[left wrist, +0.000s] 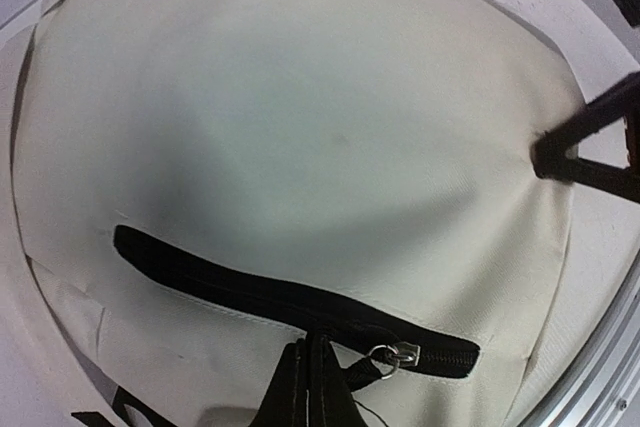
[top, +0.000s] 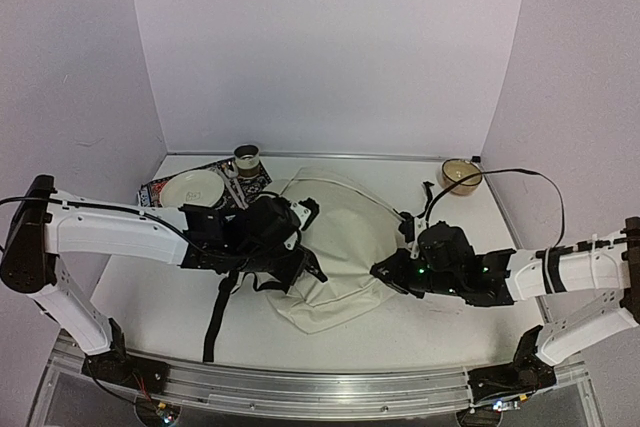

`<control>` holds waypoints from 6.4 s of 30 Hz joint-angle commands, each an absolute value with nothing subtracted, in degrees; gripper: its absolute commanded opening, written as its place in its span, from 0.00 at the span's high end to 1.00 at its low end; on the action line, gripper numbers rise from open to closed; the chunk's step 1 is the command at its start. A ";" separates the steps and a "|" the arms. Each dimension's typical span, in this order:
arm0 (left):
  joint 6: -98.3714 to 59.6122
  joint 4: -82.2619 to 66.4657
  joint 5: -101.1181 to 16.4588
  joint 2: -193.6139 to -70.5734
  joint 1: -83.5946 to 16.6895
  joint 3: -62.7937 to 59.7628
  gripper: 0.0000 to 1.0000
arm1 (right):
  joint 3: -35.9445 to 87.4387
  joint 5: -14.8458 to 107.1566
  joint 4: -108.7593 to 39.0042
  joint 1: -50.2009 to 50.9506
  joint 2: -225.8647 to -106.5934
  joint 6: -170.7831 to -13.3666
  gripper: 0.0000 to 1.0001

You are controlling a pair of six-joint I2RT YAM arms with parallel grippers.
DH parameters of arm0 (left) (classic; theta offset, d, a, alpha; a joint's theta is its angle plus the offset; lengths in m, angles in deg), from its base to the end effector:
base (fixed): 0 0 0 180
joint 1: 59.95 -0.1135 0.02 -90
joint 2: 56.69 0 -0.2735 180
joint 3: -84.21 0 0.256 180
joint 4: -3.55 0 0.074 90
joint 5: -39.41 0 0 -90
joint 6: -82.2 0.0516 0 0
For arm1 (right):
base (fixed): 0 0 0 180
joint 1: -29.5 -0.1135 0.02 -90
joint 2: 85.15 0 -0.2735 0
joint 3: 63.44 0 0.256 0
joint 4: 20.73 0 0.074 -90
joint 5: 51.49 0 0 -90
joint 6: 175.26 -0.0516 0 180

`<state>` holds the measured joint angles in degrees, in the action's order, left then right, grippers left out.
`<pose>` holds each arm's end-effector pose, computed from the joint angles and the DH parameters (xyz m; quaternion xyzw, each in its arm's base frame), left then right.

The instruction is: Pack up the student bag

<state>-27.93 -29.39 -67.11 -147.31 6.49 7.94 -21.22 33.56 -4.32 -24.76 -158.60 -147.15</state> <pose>0.1552 -0.3193 0.2328 0.3143 0.8680 -0.1497 0.3541 0.1685 0.2265 0.2109 0.0790 0.7882 0.4992 0.3513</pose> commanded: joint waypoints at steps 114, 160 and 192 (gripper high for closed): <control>-32.37 5.68 -30.88 -155.23 -1.43 14.12 0.51 | -19.21 15.59 -4.54 -41.28 -165.22 -88.04 1.00; -31.72 3.08 -42.15 -149.00 -7.96 17.98 1.00 | -25.85 11.52 -7.19 -41.25 -155.33 -91.67 1.00; -35.42 -3.87 -57.80 -132.76 -15.58 23.45 0.42 | -1.79 7.87 -28.08 -33.83 -161.78 -94.55 0.15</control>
<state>-34.24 1.17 -48.85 -136.96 -12.68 23.93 -6.49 10.43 -22.20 -39.27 -160.79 -93.03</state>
